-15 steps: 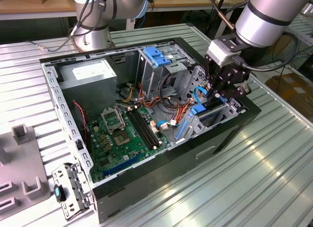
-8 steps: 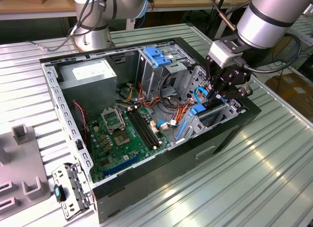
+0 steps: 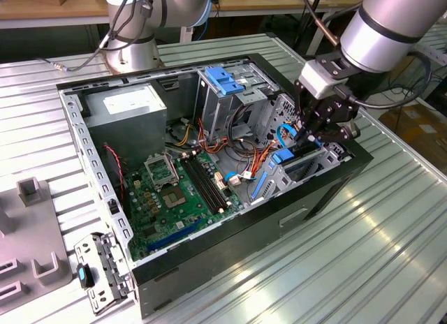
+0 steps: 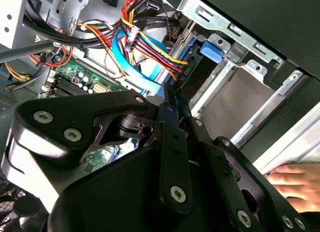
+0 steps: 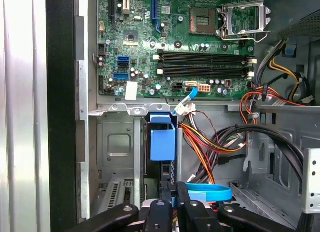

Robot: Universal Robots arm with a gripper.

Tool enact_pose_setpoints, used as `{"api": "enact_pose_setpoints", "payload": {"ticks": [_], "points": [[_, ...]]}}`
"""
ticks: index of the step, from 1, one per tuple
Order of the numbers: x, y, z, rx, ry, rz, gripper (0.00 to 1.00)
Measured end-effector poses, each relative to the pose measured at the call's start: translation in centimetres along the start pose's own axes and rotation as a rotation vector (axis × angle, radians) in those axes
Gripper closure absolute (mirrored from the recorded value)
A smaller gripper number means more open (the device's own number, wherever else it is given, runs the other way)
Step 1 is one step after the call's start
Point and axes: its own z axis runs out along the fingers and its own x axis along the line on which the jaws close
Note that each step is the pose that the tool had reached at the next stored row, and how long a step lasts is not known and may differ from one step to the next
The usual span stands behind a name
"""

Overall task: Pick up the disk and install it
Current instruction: 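Insert the second disk wire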

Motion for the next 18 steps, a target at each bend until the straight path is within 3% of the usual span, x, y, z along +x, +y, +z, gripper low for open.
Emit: {"api": "enact_pose_setpoints", "payload": {"ticks": [8,15,18], "points": [[0.07,0.01,0.23,0.0001,-0.0033,0.0,0.84],[0.16,0.02,0.38,0.0001,-0.0111,0.001,0.84],[0.38,0.04,0.86,0.0,-0.0123,0.001,0.84]]}}
